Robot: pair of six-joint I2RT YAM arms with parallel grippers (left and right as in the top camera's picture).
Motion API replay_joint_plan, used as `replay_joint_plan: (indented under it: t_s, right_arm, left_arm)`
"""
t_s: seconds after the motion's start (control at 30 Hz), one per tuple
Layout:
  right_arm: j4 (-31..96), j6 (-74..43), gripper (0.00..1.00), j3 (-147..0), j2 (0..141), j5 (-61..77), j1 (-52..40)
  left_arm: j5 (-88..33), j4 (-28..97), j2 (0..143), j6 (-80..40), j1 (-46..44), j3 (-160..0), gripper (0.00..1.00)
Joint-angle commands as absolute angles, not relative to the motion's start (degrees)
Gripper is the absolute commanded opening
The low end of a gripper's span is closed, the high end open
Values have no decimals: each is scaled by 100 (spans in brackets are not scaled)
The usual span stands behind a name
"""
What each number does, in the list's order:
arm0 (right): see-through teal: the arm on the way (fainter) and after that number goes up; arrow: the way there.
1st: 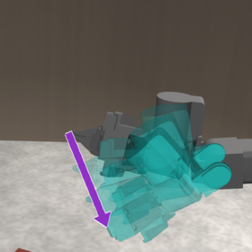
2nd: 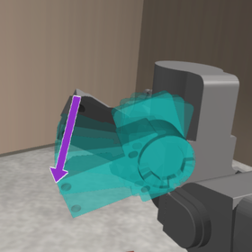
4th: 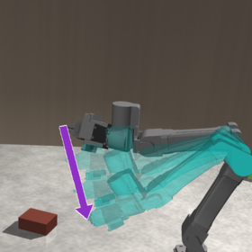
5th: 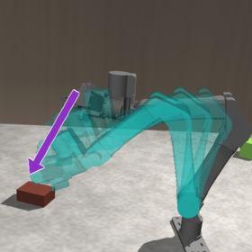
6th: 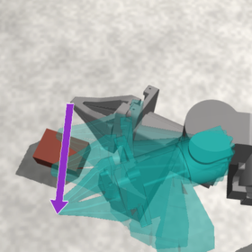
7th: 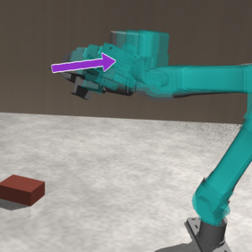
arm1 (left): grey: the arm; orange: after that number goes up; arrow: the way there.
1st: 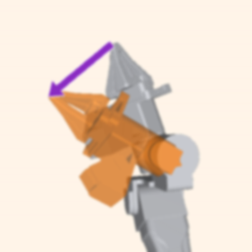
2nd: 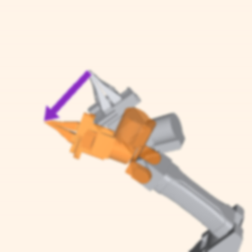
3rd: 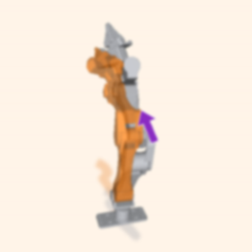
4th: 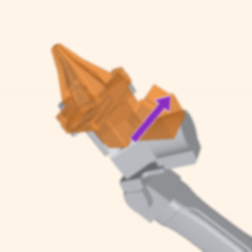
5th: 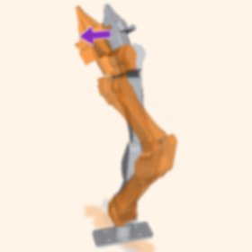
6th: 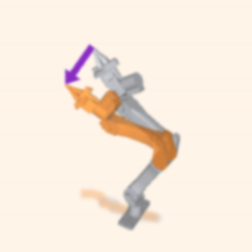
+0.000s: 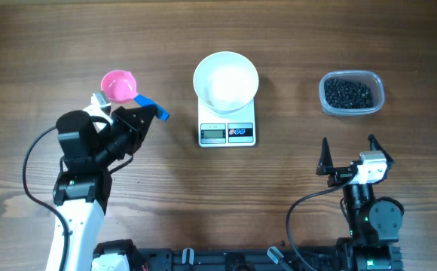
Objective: Scoop item into bowl and weigh 150g on scale
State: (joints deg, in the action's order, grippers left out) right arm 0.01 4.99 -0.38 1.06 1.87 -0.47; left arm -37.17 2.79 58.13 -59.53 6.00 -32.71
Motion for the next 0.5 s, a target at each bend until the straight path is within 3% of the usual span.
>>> replay_joint_plan:
  t_s: [0.0,0.37,0.47]
  right_arm:
    - [-16,1601,100,-30,97,134,-80]
    - [-224,2071,100,-30,95,259,-80]
    - [-886,1802,100,-30,97,2512,-80]
  left_arm:
    - [-4219,69,5645,-6718,617,-3216,4]
    - [-4729,-1048,5625,-6718,617,-3216,4]
    - [-4917,-1350,5625,-6718,615,-3216,4]
